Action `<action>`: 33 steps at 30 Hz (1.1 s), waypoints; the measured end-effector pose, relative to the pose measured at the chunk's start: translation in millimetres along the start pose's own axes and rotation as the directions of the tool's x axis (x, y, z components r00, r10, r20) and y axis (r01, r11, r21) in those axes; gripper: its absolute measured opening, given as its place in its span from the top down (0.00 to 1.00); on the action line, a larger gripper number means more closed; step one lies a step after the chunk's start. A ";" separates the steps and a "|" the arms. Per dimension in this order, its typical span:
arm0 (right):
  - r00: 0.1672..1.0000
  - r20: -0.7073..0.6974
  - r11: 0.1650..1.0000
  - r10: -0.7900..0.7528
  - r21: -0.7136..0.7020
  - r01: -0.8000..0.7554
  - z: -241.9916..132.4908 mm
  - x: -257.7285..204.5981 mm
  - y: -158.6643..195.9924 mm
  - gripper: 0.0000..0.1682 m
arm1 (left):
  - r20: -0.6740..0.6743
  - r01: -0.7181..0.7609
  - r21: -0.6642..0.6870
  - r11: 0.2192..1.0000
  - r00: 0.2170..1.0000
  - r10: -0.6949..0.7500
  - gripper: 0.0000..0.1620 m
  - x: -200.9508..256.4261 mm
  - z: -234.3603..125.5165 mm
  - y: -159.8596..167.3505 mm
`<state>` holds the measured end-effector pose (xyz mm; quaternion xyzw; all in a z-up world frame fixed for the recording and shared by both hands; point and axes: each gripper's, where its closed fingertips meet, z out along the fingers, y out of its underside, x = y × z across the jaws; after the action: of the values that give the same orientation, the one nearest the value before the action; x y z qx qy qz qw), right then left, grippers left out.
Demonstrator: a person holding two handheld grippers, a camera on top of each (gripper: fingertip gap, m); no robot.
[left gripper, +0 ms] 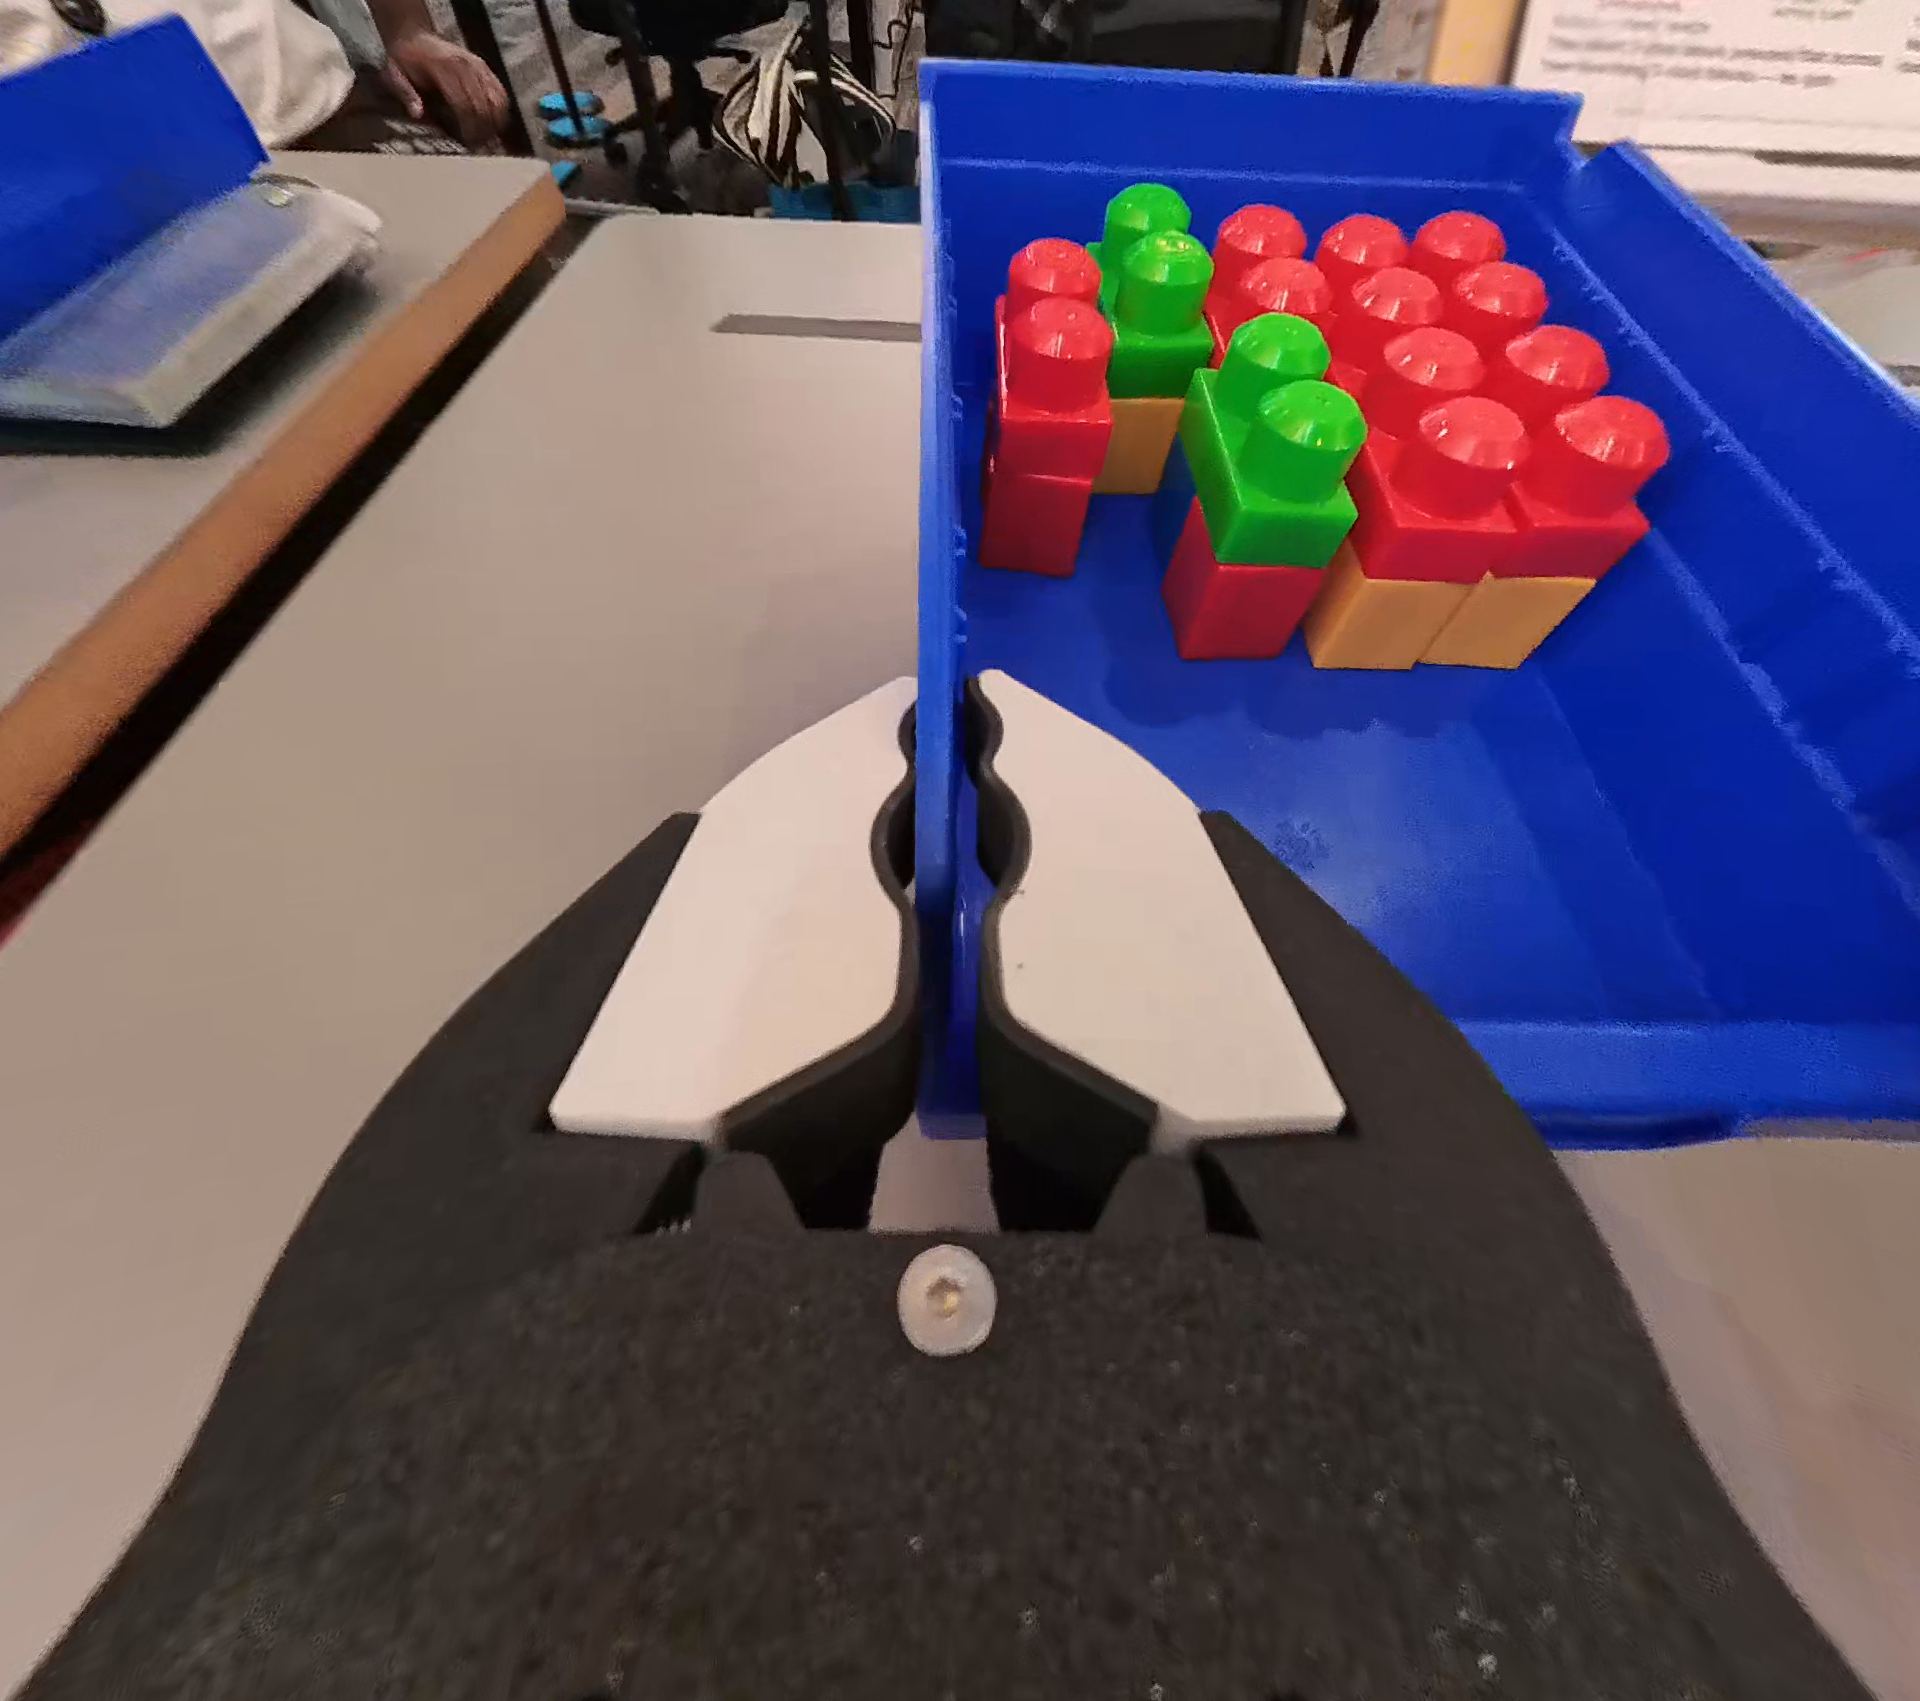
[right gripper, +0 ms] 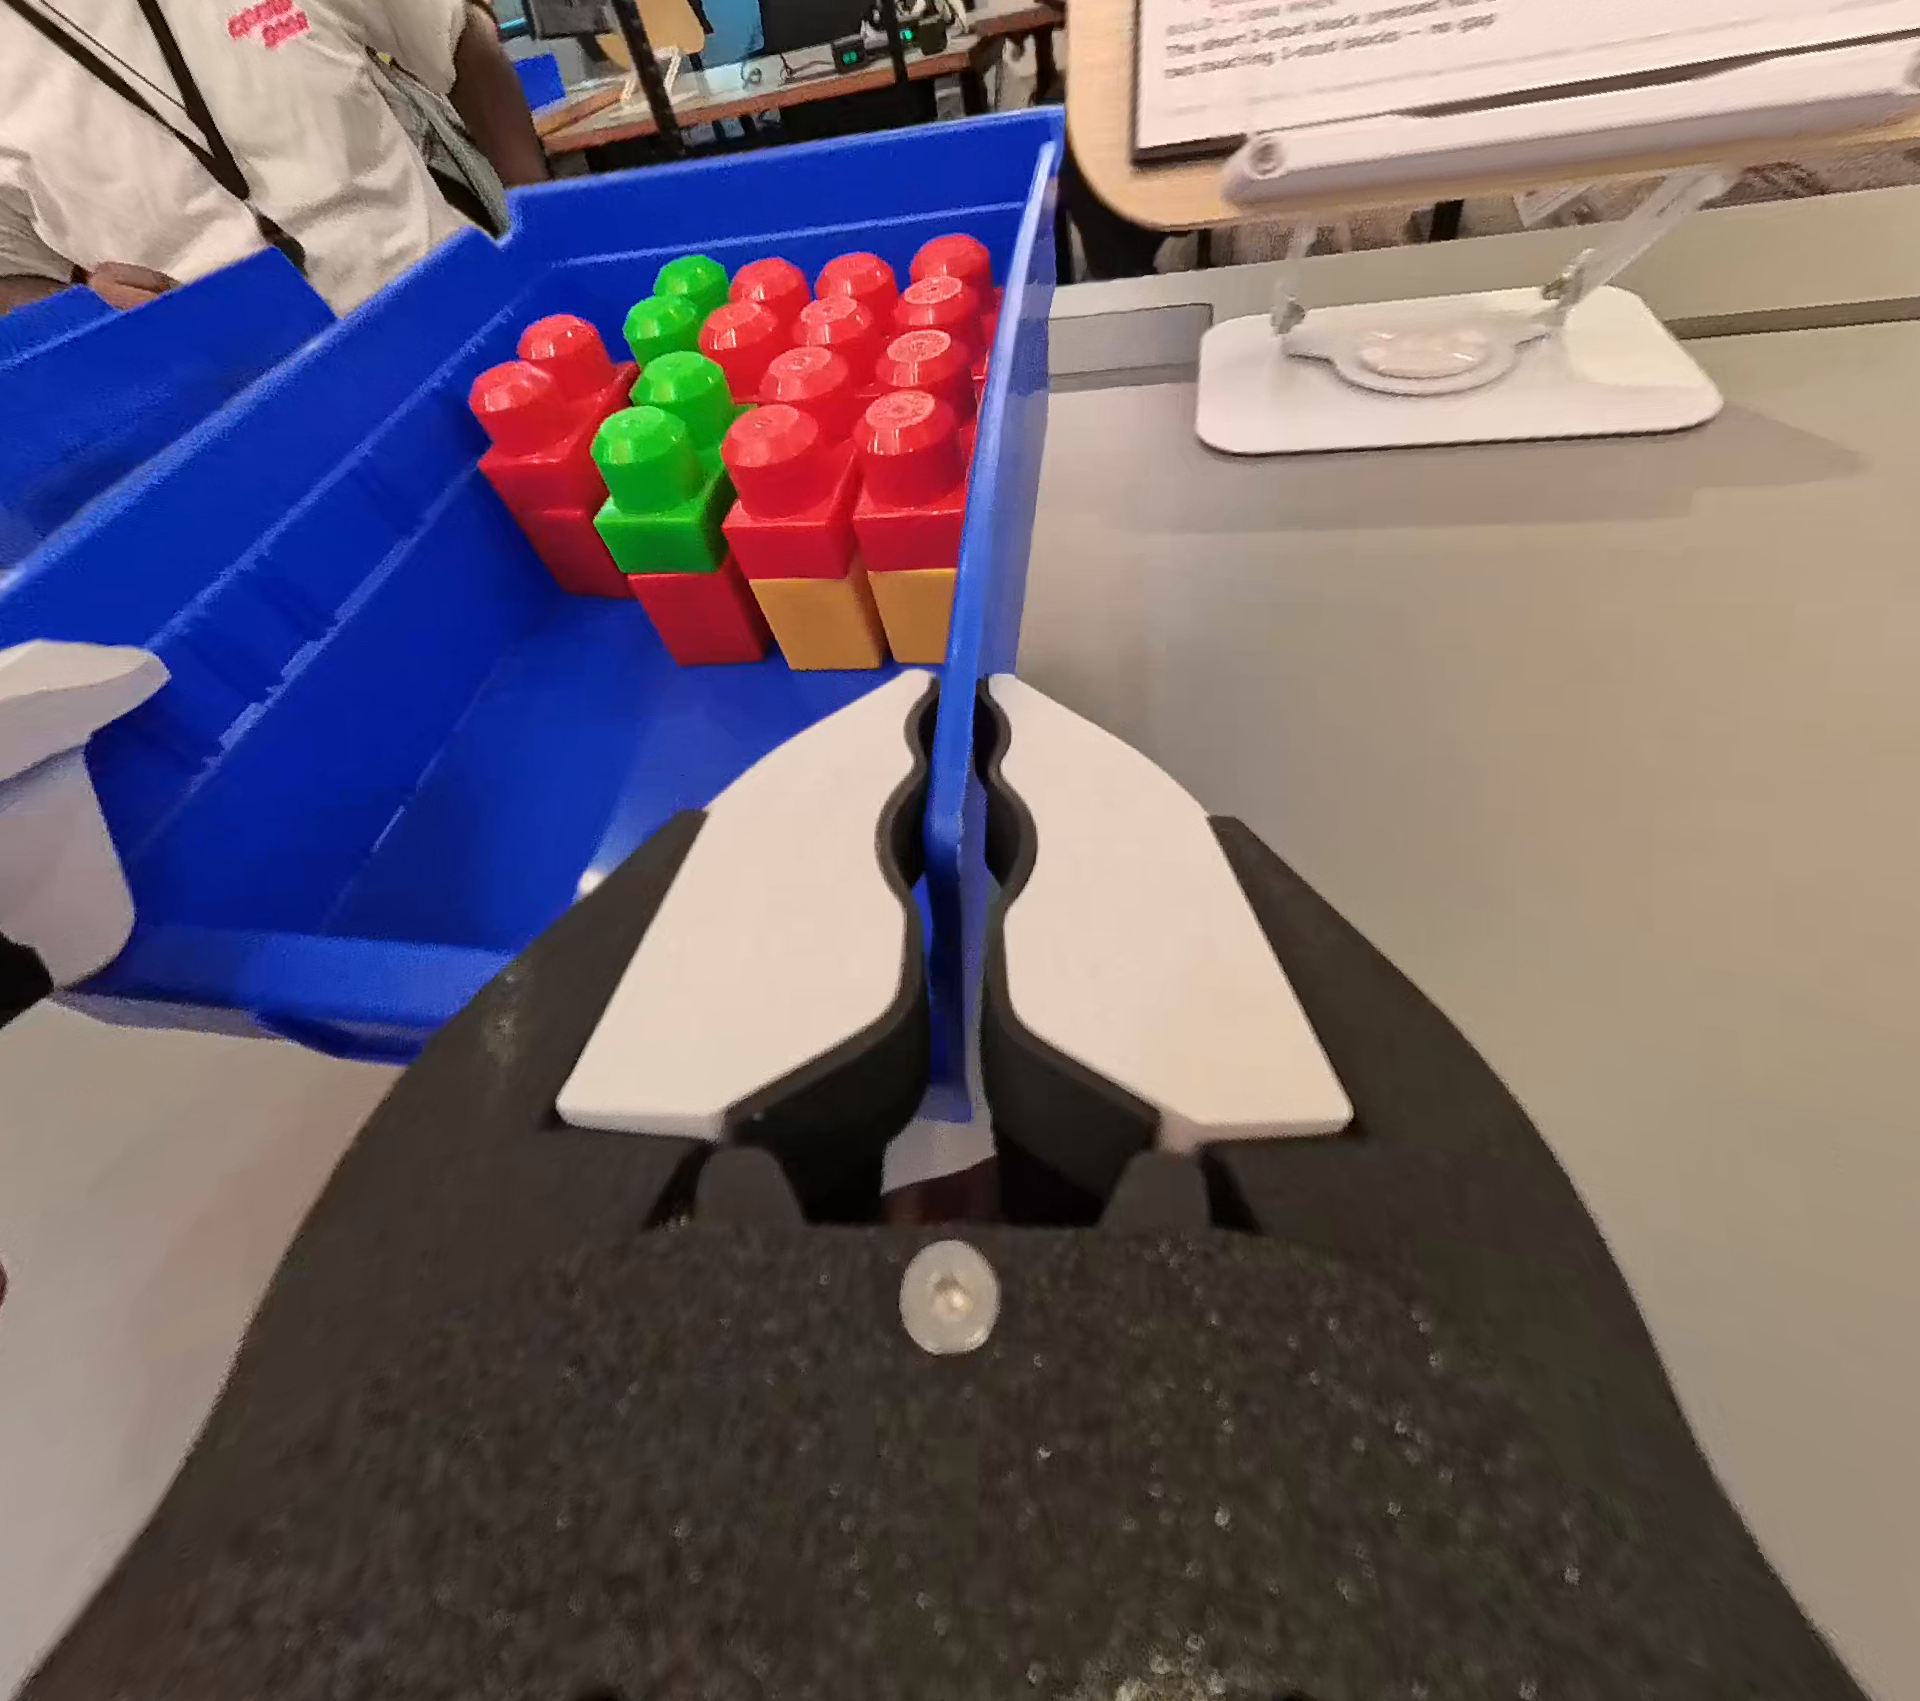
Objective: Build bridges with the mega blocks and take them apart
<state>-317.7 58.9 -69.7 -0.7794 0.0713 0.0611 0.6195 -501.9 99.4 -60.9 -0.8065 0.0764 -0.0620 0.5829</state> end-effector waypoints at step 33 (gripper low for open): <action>0.928 0.355 0.993 -0.110 -0.002 0.118 -5.8 -44.4 6.8 0.79 | 0.096 0.055 -0.005 0.998 0.994 -0.054 0.75 -92.2 9.7 13.2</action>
<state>-362.6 53.3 -66.8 -0.7656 -0.0877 0.1654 0.6155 -591.1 122.4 -77.5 -0.8124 0.0265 -0.0389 0.5811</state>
